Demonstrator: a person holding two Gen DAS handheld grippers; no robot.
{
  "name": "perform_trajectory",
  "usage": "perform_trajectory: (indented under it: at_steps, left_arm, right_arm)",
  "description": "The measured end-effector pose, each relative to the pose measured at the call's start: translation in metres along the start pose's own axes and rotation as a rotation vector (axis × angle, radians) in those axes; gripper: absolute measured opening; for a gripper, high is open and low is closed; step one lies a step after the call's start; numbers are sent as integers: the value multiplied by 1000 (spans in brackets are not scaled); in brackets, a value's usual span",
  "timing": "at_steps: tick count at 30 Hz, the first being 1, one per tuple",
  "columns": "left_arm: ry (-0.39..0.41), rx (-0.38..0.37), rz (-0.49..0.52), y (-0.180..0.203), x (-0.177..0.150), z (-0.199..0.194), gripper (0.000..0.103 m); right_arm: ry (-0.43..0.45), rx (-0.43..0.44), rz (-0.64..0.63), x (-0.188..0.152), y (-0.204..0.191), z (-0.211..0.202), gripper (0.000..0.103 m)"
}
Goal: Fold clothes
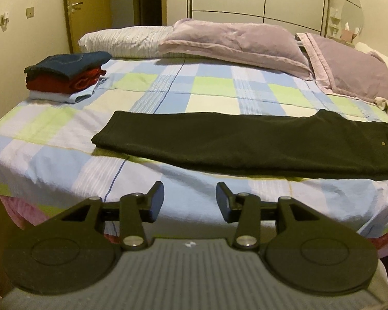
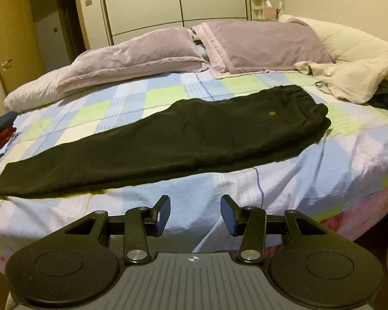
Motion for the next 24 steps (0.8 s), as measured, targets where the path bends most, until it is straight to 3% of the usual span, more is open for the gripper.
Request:
perform_trajectory:
  at_steps: [3, 6, 15, 18, 22, 24]
  left_arm:
    - [7, -11, -3, -1, 0, -4, 40]
    - [11, -69, -51, -9, -4, -3, 40]
    - [28, -183, -334, -65, -20, 23, 36]
    - [39, -222, -445, -87, -20, 40, 36]
    - [22, -230, -608, -119, -20, 71, 35]
    - [8, -234, -692, -134, -23, 86, 35]
  right_arm:
    - [10, 4, -1, 1, 0, -5, 47]
    - [16, 10, 0, 0, 1, -7, 46]
    - [-45, 12, 61, -7, 18, 19, 46]
    - [-25, 72, 152, -9, 29, 31, 46]
    - [6, 267, 388, -12, 57, 48, 46]
    - [3, 302, 465, -12, 68, 59, 46]
Point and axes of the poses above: each gripper's, at about its wrist camera, not at the fingertips, and z roughly the way its jaws point, y to its right, x to its top, the point moved 1 cm from there along z, roughly the way its jaws point, and after that the axes turned 1 degree about -z, right-handed, at the moved point
